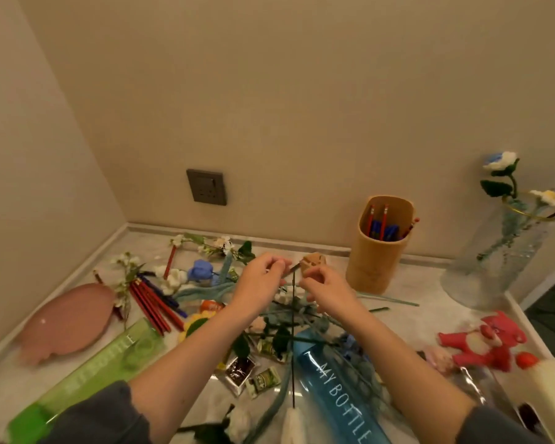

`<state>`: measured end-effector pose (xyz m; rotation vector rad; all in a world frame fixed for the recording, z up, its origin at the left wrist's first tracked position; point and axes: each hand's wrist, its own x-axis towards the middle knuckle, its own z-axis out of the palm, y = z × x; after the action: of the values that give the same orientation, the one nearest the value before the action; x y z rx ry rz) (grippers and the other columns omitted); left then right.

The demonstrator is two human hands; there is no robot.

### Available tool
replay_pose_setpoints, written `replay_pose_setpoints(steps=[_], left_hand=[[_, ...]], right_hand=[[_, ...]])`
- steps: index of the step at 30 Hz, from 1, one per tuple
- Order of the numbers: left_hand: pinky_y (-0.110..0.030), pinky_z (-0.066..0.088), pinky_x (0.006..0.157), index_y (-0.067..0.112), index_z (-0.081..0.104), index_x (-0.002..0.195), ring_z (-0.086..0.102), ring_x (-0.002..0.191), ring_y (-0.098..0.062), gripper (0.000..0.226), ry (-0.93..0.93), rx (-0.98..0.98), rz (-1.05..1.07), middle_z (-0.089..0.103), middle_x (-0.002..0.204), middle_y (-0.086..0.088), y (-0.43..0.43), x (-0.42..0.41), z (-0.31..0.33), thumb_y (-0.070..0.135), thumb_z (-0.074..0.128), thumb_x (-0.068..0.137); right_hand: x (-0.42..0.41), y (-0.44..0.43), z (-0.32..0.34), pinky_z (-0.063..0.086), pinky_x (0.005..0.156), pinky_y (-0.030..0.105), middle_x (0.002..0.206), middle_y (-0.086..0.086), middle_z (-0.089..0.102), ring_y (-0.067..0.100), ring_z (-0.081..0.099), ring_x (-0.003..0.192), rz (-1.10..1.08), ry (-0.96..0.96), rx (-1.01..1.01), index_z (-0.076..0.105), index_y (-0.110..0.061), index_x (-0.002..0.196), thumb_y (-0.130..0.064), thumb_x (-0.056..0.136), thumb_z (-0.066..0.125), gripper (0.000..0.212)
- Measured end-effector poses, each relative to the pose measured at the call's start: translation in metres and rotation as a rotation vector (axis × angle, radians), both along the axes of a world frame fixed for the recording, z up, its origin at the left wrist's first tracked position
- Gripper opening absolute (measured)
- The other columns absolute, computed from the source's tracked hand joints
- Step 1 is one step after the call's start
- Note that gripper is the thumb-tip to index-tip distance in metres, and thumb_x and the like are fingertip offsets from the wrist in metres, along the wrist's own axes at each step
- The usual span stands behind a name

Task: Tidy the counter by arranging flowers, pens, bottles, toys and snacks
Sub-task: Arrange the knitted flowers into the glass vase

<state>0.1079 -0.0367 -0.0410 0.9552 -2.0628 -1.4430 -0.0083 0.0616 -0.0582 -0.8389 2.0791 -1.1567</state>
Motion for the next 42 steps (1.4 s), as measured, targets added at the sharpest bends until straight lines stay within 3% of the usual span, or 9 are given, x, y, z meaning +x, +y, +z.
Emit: replay_pose_setpoints(steps=[5,9,15,20,27,31,34,37,42], left_hand=[[-0.022,0.051,0.070,0.032,0.060,0.105,0.065,0.086,-0.003,0.016,-0.068,0.042,-0.049,0.065,0.102,0.010,0.015,0.025,-0.038,0.022,0.051,0.096],[-0.029,0.056,0.081,0.035,0.058,0.098,0.067,0.088,-0.003,0.019,-0.072,0.125,-0.015,0.067,0.101,0.010,0.029,0.035,-0.059,0.017,0.055,0.094],[-0.021,0.052,0.072,0.033,0.058,0.097,0.068,0.082,0.000,0.022,-0.003,0.170,-0.017,0.071,0.095,0.009,0.030,0.042,-0.054,0.013,0.050,0.095],[-0.023,0.051,0.070,0.025,0.061,0.104,0.069,0.079,-0.005,0.019,0.027,0.163,-0.032,0.073,0.090,0.006,0.027,0.044,-0.043,0.016,0.046,0.098],[-0.015,0.053,0.065,0.028,0.069,0.097,0.066,0.078,-0.008,0.022,0.052,0.233,-0.134,0.071,0.086,0.004,0.017,0.046,-0.016,0.027,0.047,0.099],[-0.008,0.047,0.066,0.031,0.070,0.092,0.063,0.081,-0.001,0.009,0.119,0.075,-0.076,0.069,0.088,0.009,0.004,0.042,-0.003,0.030,0.061,0.091],[-0.019,0.047,0.064,0.036,0.066,0.089,0.054,0.068,-0.001,0.007,0.161,-0.177,0.072,0.055,0.075,0.013,-0.013,0.043,0.007,0.031,0.068,0.084],[-0.029,0.048,0.057,0.042,0.062,0.084,0.054,0.061,-0.001,0.006,0.134,-0.353,0.174,0.057,0.069,0.015,-0.025,0.047,0.015,0.044,0.065,0.080],[-0.030,0.052,0.072,0.031,0.070,0.091,0.065,0.075,-0.006,0.032,0.013,-0.074,0.150,0.072,0.076,0.013,-0.040,0.048,0.022,0.052,0.047,0.093]], right_hand=[[0.017,0.000,-0.022,0.053,0.075,0.028,0.099,-0.008,0.064,0.006,0.061,0.087,0.028,0.121,0.072,0.062,-0.024,0.113,-0.041,0.091,0.058,0.029],[0.026,0.000,-0.030,0.056,0.071,0.042,0.077,0.002,0.070,0.018,0.066,0.071,0.074,0.119,0.074,0.071,-0.024,0.087,-0.041,0.092,0.057,0.022],[0.030,-0.004,-0.028,0.044,0.057,0.038,0.050,-0.002,0.053,0.015,0.049,0.050,-0.029,0.133,0.004,0.063,-0.017,0.060,-0.040,0.094,0.054,0.041],[0.030,-0.013,-0.009,0.037,0.050,0.027,0.047,-0.006,0.048,0.004,0.042,0.041,-0.073,0.084,-0.106,0.066,-0.019,0.066,-0.036,0.095,0.051,0.037],[0.025,-0.027,0.023,0.036,0.062,0.037,0.056,0.001,0.047,0.016,0.043,0.055,-0.248,-0.066,-0.267,0.057,-0.018,0.068,-0.031,0.099,0.045,0.036],[0.021,-0.037,0.045,0.032,0.049,0.030,0.049,-0.003,0.043,0.013,0.040,0.045,-0.356,-0.162,-0.404,0.054,-0.017,0.071,-0.027,0.101,0.042,0.034],[0.022,-0.040,0.055,0.034,0.041,0.023,0.050,-0.004,0.049,0.009,0.044,0.041,-0.387,-0.190,-0.447,0.055,-0.015,0.080,-0.026,0.102,0.039,0.030],[0.026,-0.044,0.059,0.037,0.037,0.020,0.059,0.000,0.064,0.009,0.053,0.041,-0.402,-0.222,-0.460,0.056,-0.014,0.089,-0.020,0.101,0.037,0.023],[0.044,-0.058,0.060,0.048,0.042,0.021,0.077,0.007,0.074,0.014,0.065,0.054,-0.278,-0.290,-0.533,0.058,-0.012,0.095,-0.016,0.101,0.039,0.020]])
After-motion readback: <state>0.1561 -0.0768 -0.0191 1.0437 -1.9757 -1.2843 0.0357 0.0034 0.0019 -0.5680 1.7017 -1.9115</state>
